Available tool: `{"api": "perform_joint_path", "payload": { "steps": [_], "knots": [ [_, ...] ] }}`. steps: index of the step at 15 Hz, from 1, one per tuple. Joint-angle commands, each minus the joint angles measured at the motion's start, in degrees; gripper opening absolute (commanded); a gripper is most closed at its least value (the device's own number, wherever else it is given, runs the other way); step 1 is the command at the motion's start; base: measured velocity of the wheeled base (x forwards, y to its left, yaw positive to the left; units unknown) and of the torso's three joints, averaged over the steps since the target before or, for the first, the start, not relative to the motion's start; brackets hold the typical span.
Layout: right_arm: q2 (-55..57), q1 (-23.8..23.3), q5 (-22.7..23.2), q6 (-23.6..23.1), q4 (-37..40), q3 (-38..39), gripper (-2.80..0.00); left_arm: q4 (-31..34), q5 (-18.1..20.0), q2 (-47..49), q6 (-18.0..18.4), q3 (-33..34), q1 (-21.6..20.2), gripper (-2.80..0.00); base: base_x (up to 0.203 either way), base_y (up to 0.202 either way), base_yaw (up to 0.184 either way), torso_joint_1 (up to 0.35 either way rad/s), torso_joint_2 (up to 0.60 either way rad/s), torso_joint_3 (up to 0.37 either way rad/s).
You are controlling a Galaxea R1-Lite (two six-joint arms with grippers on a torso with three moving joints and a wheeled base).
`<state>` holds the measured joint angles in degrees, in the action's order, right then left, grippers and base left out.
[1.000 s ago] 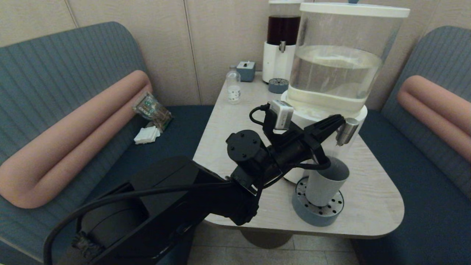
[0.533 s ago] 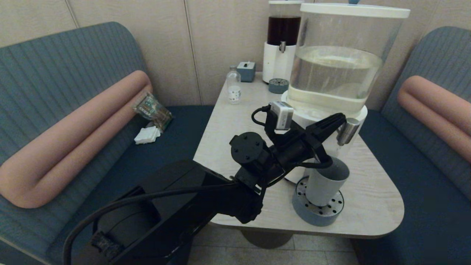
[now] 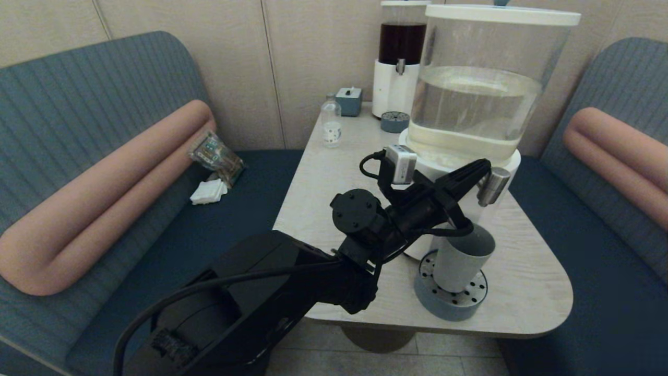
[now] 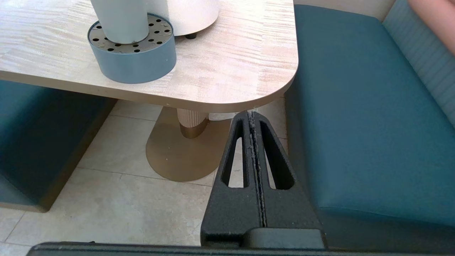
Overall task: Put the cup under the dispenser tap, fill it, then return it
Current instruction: Turn off the faucet
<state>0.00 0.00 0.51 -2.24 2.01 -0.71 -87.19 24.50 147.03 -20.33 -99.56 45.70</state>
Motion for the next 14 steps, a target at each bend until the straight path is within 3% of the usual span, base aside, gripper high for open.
{"api": "perform_joint_path", "payload": {
  "steps": [1, 11, 14],
  "knots": [
    [0.09, 0.0, 0.02, -0.05, 0.01, 0.0, -2.8, -0.48, 0.26, 1.22, -0.21, -0.9, 0.02, -2.8, 0.0, 0.0, 0.0, 0.0, 0.0, 0.0],
    [0.09, 0.0, 0.02, -0.05, 0.01, 0.0, -2.8, -0.48, 0.34, 1.9, -0.78, -3.54, 0.0, -2.8, 0.0, 0.0, 0.0, 0.0, 0.0, 0.0],
    [0.09, 0.0, 0.02, 0.03, 0.01, 0.0, -2.8, -0.48, 0.21, -3.09, -0.76, 0.97, -0.06, -2.8, 0.0, 0.0, 0.0, 0.0, 0.0, 0.0]
  ]
}}
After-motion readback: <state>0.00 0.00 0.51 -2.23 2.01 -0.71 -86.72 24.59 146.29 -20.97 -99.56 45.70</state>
